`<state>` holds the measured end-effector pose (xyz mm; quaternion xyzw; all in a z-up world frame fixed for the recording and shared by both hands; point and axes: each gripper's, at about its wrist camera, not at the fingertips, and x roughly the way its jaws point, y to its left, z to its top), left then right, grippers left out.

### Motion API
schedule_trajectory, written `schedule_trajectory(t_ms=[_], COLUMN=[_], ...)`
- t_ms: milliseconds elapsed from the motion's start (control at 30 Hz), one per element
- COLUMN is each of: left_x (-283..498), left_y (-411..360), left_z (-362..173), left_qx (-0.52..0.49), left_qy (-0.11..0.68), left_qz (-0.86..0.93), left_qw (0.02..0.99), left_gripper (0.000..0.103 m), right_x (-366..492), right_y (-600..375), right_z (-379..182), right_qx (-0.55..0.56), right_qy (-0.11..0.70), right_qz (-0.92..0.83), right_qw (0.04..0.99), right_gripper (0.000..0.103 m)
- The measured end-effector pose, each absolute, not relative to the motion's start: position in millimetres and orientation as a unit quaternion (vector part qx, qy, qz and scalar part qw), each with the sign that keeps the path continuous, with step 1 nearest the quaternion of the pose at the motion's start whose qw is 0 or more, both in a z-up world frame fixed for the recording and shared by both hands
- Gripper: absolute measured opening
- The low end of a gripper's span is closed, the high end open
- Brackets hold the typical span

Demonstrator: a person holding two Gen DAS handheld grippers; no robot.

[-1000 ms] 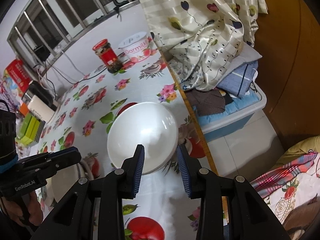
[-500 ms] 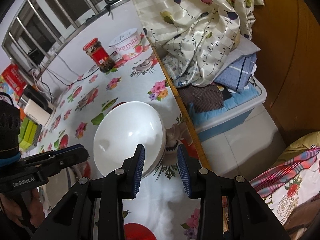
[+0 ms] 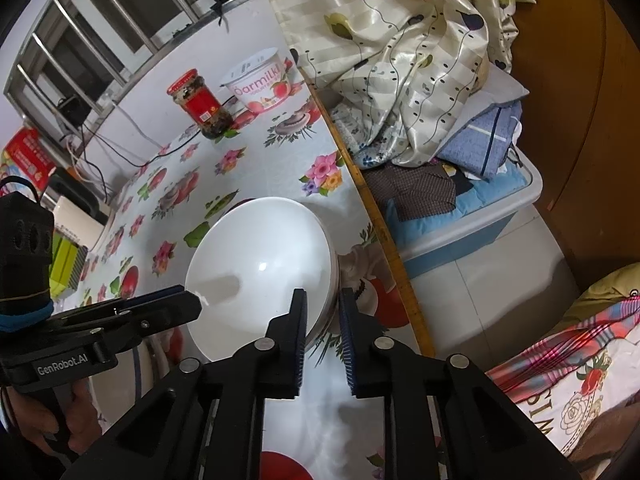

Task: Organize plates and bowls
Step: 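Lift the white bowl with both grippers and carry it toward the steel bowl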

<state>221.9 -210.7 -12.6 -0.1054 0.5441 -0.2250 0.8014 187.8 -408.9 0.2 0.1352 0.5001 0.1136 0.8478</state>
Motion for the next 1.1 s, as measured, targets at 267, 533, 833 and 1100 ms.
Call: schedule_trajectory(t_ms=[267,533,833,1100], left_x=[220,215,207,197], left_y=[-211,-207,-200,-190], left_z=[-11,-3,8,21], left_qx=[-0.099,-0.104,-0.111,-0.118], left_qy=[0.543,0.531,0.518,0.504], left_qz=[-0.223,-0.226,-0.227,-0.224], left_qw=[0.804,0.810,0.817,0.826], left_gripper=[0.019,0.019,0.019,0.019], right_x=[187,183,176,169], right_y=[-409,-408,-402,-392], right_z=[-1,7,23,36], right_qx=[0.134,0.131,0.124,0.117], right_qy=[0.500,0.494,0.482,0.474], right_qz=[0.111,0.112,0.116,0.121], right_qw=[0.848,0.852,0.859,0.864], right_gripper=[0.015,0.015,0.015,0.015])
